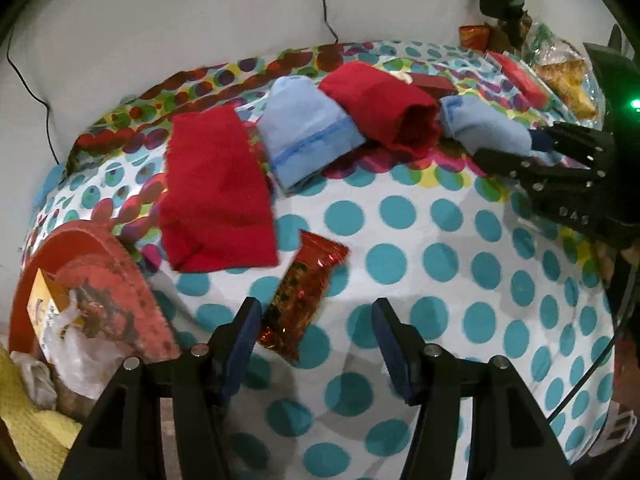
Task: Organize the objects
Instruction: 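Grasp the red candy bar with the left tool while the right tool grasps the light blue sock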
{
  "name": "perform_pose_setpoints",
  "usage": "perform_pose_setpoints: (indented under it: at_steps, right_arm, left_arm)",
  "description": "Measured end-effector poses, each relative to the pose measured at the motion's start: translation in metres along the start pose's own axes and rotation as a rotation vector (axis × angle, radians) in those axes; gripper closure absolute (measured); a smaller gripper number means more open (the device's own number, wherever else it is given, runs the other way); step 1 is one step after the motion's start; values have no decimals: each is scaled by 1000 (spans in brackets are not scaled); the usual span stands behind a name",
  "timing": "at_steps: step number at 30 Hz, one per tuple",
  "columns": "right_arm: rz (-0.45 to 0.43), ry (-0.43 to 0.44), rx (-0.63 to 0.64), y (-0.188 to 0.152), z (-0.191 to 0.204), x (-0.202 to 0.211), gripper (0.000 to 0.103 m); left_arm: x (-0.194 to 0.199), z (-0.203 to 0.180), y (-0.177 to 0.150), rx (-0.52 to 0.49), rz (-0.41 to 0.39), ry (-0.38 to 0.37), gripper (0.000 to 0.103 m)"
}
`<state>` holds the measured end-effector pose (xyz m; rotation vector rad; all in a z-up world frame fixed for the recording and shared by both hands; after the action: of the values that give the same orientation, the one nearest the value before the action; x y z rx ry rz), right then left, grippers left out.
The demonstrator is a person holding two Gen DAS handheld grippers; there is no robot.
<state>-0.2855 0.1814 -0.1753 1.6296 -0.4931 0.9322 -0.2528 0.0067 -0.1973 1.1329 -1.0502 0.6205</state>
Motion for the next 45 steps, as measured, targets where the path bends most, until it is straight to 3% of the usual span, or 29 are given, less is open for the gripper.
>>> perform_pose_setpoints:
  at_steps: [10, 16, 21, 23, 25, 27, 30, 32, 36, 37, 38, 39, 41, 45]
  right_arm:
    - [9, 8, -27, 0, -3, -1, 52]
    - [12, 10, -30, 0, -5, -3, 47]
    - [12, 14, -29, -1, -3, -3, 46]
    - [14, 17, -30, -1, -4, -3, 41]
    - [36, -3, -34, -1, -5, -7, 15]
    - [50, 2, -64, -2, -11, -10, 5]
    - [50, -9, -58, -3, -10, -9, 6]
    - [48, -8, -59, -2, -10, -9, 9]
    - [14, 6, -41, -1, -5, -2, 44]
    - [10, 14, -28, -1, -1, -1, 47]
    - [5, 16, -18, 0, 1, 0, 54]
    - [1, 14, -11, 0, 1, 1, 62]
    - [-1, 13, 3, 1, 4, 2, 63]
    - [-9, 18, -4, 1, 1, 3, 66]
  left_arm:
    - [-2, -13, 5, 140, -86, -76, 46]
    - [-6, -4, 9, 221, -143, 0, 46]
    - [-6, -6, 7, 223, -179, 32, 46]
    - [-5, -8, 5, 217, -204, 30, 46]
    - [-5, -7, 3, 220, -224, 24, 46]
    - [-4, -5, 3, 231, -227, 18, 44]
    - [-5, -9, 4, 210, -221, 52, 44]
    - [-5, -8, 3, 230, -224, 47, 44]
    - [-4, -8, 2, 233, -231, 42, 44]
    - [-3, -8, 2, 236, -232, 39, 44]
    - [-3, -7, 1, 239, -235, 35, 46]
    - [-2, -7, 1, 242, -242, 22, 59]
    - [-1, -4, 0, 258, -243, 36, 77]
    - [0, 0, -1, 277, -249, 29, 81]
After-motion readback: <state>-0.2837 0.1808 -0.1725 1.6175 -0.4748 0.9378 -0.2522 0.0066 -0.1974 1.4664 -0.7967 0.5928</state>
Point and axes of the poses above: each gripper's, at about its wrist camera, not at the fingertips, and x roughly against the way its jaws point, z to its left, y to its top, the point moved 5 cm from there along -x, roughly the way its jaws point
